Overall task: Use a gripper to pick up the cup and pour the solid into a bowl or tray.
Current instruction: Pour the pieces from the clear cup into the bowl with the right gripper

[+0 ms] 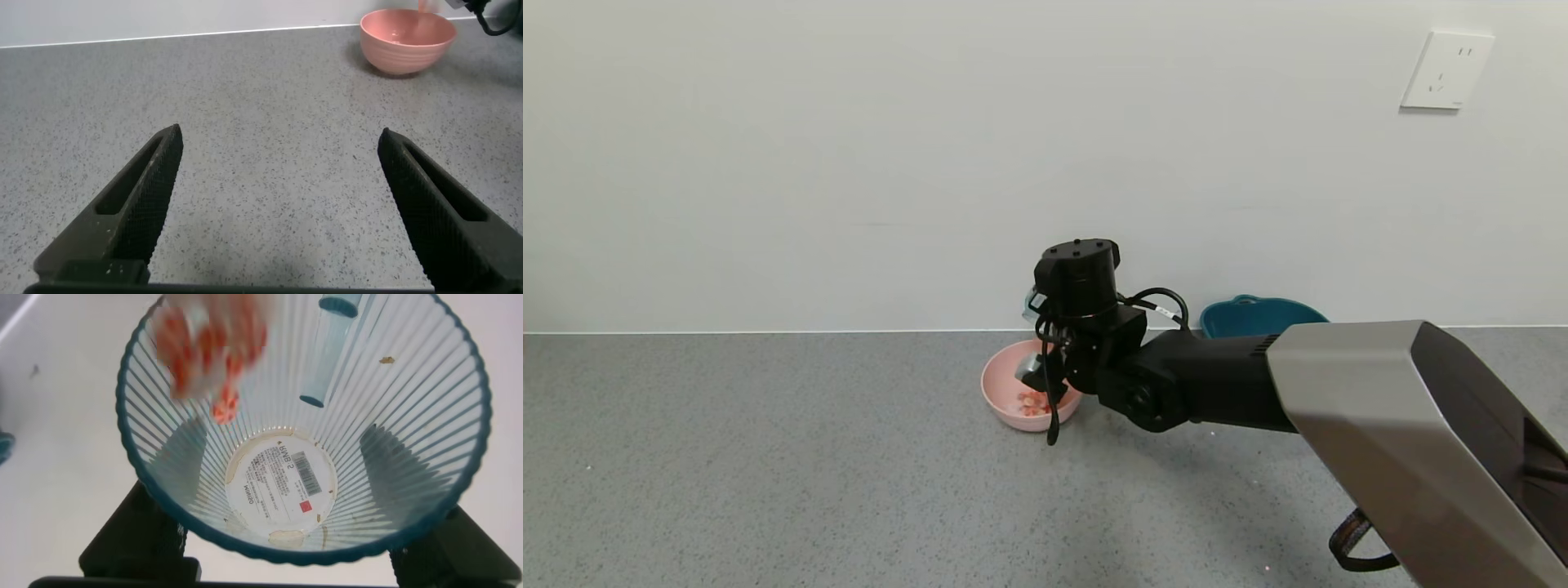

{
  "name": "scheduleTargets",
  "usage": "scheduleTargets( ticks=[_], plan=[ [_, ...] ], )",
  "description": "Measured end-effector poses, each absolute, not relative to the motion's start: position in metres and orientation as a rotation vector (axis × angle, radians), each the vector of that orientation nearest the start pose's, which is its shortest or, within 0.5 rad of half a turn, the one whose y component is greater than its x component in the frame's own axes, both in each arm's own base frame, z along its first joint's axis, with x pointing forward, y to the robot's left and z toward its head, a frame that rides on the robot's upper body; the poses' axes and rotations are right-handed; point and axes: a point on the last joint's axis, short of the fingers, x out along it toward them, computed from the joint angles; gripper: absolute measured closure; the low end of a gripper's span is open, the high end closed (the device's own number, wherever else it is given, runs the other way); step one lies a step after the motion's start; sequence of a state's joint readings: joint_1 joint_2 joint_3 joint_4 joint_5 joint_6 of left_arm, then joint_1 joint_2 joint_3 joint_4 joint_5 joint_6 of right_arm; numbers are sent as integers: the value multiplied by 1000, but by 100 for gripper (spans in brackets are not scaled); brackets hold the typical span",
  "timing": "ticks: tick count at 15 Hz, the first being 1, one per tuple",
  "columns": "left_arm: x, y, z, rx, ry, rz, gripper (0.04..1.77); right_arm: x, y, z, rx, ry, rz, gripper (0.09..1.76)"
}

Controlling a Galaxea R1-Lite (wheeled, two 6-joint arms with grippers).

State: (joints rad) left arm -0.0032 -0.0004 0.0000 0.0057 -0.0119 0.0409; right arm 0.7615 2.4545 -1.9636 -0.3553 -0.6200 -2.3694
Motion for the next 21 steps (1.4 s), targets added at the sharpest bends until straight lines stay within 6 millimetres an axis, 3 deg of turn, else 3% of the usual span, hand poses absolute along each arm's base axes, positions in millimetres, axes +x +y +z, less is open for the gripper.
scheduleTargets(
  ticks=[12, 18, 21],
  plan=[
    [-23, 0, 75, 41, 5, -15, 9, 379, 356, 160, -2617, -182, 190, 51],
    [-23, 0, 75, 41, 5, -16, 9, 379, 355, 167, -2577, -193, 150, 51],
    [-23, 0, 75, 41, 5, -16, 9, 378, 354, 170, -2427, -170, 156, 51]
  ],
)
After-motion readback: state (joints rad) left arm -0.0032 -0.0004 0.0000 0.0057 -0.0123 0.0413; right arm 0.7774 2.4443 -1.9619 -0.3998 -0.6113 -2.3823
